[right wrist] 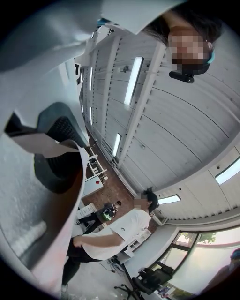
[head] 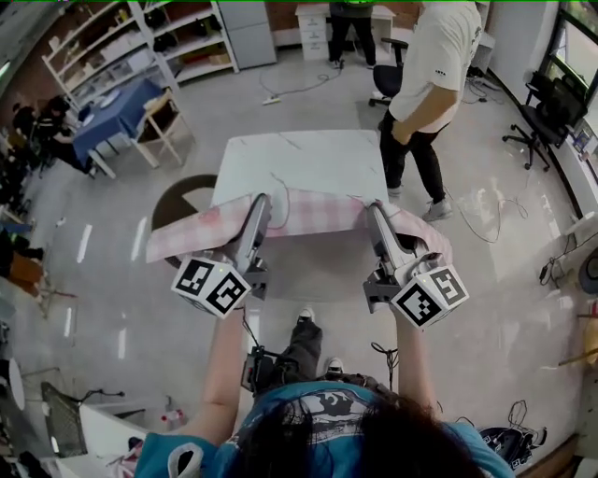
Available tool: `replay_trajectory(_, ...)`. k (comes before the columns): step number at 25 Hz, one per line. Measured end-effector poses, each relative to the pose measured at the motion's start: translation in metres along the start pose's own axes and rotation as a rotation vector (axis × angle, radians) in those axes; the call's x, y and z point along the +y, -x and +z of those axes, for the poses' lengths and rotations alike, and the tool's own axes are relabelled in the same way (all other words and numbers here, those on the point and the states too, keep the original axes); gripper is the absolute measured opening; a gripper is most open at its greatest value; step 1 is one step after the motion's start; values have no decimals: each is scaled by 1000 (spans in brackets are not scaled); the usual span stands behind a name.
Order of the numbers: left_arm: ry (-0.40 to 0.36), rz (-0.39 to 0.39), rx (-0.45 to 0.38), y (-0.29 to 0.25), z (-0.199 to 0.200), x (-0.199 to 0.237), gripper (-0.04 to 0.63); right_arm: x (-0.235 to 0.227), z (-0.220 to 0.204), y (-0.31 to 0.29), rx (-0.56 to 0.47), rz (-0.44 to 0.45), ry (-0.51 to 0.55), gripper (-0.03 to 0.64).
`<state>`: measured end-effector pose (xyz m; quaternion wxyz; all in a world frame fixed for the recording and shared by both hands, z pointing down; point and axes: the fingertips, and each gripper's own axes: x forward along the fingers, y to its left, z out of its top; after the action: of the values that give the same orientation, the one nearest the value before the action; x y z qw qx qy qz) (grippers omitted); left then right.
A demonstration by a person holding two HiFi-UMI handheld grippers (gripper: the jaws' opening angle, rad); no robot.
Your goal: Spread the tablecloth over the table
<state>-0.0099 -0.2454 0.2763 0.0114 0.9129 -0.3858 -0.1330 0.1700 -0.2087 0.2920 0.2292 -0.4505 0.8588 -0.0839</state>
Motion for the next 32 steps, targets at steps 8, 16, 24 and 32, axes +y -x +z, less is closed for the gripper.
replay_trajectory(8, 13, -33, -23, -58, 19, 74, 35, -24, 16, -92, -23, 14, 52, 35)
replay_trajectory(16, 6, -51, -52, -111, 24, 139, 35, -56, 18, -166, -23, 34, 51, 35)
replay_trajectory(24, -15, -75, -80, -175, 57, 198, 36, -84, 45, -251, -35, 49, 81, 34)
replay_trajectory(32, -76, -101, -135, -255, 88, 252, 35, -130, 75, -332, -53, 74, 109, 32)
